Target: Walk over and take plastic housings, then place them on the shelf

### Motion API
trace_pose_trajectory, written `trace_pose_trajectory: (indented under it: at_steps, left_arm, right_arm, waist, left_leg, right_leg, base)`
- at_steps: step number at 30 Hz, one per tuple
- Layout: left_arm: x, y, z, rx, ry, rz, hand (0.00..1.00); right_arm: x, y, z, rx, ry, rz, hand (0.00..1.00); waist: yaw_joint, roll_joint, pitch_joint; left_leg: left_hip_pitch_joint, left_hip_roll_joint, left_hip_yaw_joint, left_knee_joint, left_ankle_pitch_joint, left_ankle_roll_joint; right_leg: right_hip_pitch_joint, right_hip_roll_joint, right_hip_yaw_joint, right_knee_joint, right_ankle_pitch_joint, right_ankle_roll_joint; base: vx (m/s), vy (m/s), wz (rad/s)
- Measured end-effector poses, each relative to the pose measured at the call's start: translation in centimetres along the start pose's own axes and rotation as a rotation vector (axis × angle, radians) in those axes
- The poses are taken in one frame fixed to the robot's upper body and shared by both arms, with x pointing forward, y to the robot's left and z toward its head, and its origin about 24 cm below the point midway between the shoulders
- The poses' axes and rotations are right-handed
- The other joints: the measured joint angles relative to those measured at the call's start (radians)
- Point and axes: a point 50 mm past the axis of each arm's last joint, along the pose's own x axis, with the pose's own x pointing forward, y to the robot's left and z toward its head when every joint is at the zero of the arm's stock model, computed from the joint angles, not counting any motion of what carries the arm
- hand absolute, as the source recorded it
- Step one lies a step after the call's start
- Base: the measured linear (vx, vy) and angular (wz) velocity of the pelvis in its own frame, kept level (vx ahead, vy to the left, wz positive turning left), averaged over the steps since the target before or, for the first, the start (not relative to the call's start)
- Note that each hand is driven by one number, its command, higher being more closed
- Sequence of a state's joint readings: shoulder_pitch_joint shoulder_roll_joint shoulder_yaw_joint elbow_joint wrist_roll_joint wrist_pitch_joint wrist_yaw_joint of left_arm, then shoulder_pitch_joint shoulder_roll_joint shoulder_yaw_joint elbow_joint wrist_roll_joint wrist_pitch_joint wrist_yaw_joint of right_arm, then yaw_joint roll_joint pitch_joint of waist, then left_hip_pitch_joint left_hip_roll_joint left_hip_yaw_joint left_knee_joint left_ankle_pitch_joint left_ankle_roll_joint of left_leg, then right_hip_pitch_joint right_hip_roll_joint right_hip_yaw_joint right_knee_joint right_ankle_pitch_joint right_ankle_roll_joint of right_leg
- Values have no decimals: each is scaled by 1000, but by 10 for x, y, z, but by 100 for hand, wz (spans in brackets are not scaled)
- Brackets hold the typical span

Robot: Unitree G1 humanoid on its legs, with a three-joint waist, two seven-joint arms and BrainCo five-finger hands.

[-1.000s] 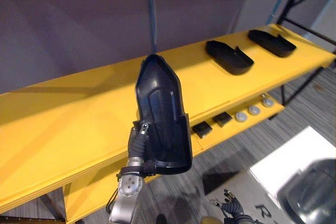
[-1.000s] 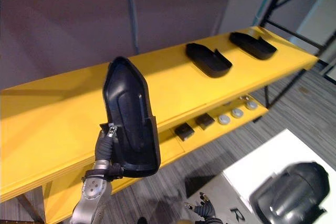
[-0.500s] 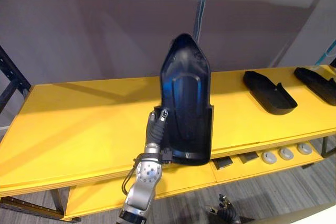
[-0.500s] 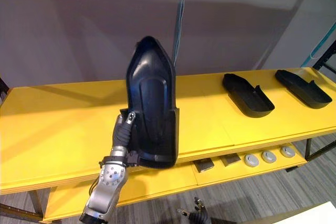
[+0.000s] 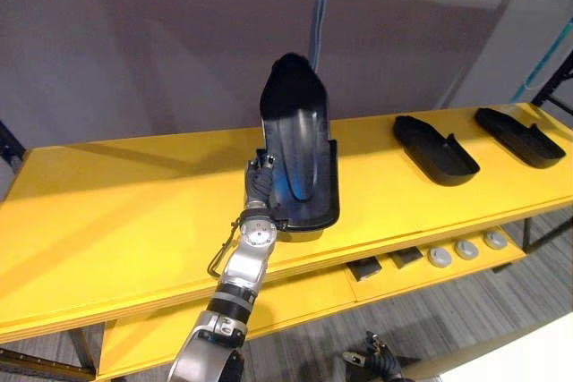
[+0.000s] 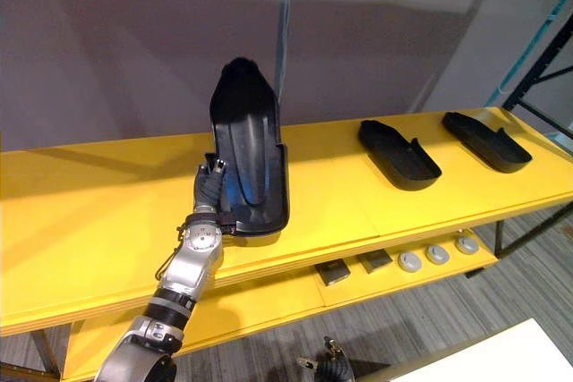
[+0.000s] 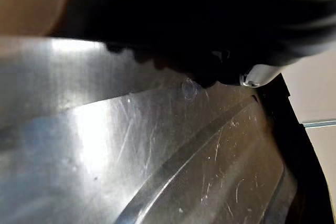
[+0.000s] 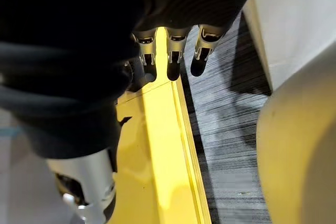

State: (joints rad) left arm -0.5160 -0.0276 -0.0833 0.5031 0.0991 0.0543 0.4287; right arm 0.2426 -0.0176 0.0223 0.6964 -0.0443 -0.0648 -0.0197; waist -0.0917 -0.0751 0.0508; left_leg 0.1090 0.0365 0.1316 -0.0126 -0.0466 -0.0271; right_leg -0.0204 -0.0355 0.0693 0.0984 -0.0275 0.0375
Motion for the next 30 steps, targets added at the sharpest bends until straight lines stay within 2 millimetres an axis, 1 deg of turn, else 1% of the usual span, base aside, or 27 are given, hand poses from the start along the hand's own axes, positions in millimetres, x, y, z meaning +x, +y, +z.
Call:
trace_pose_trajectory:
  at_steps: [2,5,8,12,13,14,16,17,20,25,30]
  left_arm:
    - [4,1,-12,26,69,5,100]
    - [8,1,-22,35,143,6,100]
    - [13,1,-25,27,187,13,100]
    - [23,0,-14,25,176,14,100]
    - [25,0,-10,15,169,13,100]
    - [30,-1,-2,11,153,9,100]
    - [32,-5,3,2,147,-7,100]
    - [32,-7,5,0,144,-12,0]
    - [35,-8,10,-18,140,-15,0]
    - [39,-11,14,-51,158,-17,0]
    - [41,-9,17,-123,167,2,0]
  right_arm:
    - [1,-2,2,-6,-4,0,0]
    - [2,-2,3,-8,-8,1,0]
    - [3,-2,6,-9,-16,3,0]
    - [5,-1,10,-11,-26,7,0]
    - [6,-1,11,-11,-28,9,0]
    - [7,-1,14,-11,-35,12,0]
    - [8,-1,16,-10,-40,13,0]
    - [8,-1,17,-11,-43,14,0]
    - [9,-1,19,-10,-49,13,0]
    - [10,-2,20,-7,-51,9,0]
    - [13,-3,23,-13,-59,7,0]
  waist:
    - [-11,1,2]
    - [-16,2,8]
    - [-22,2,20]
    - [-36,6,32]
    - [-36,6,39]
    - [-40,9,53]
    - [-44,12,59]
    - [-51,14,60]
    - [-61,19,64]
    - [-64,24,67]
    - [-68,35,76]
  left_leg:
    - [0,0,2,-21,16,-1]
    - [-3,-1,6,-38,28,-1]
    - [-2,0,9,-50,35,-2]
    - [-3,2,20,-62,38,-3]
    - [-2,3,29,-63,37,-4]
    - [-2,3,33,-63,37,-4]
    - [-2,3,34,-66,36,-5]
    - [-2,3,34,-68,36,-6]
    - [-2,4,36,-69,32,-12]
    - [-1,4,41,-69,28,-17]
    - [-1,3,42,-68,28,-18]
  right_leg:
    - [-3,2,2,-19,16,0]
    - [-14,4,5,-22,22,0]
    - [-18,6,7,-22,23,0]
    - [-29,10,16,-23,23,0]
    - [-32,12,24,-23,23,0]
    - [-35,13,30,-23,24,0]
    - [-36,13,30,-25,24,0]
    - [-35,14,30,-29,24,0]
    - [-34,15,32,-36,24,0]
    - [-33,14,35,-40,24,0]
    - [-25,13,35,-56,35,4]
  base:
    - [-70,-5,-5]
    - [-51,3,-3]
    - [-8,2,-1]
    - [12,15,-7]
    - [17,23,-19]
    - [18,26,-16]
    - [6,10,-4]
    - [0,0,0]
    - [0,0,0]
    - [-4,16,-3]
    - [0,0,0]
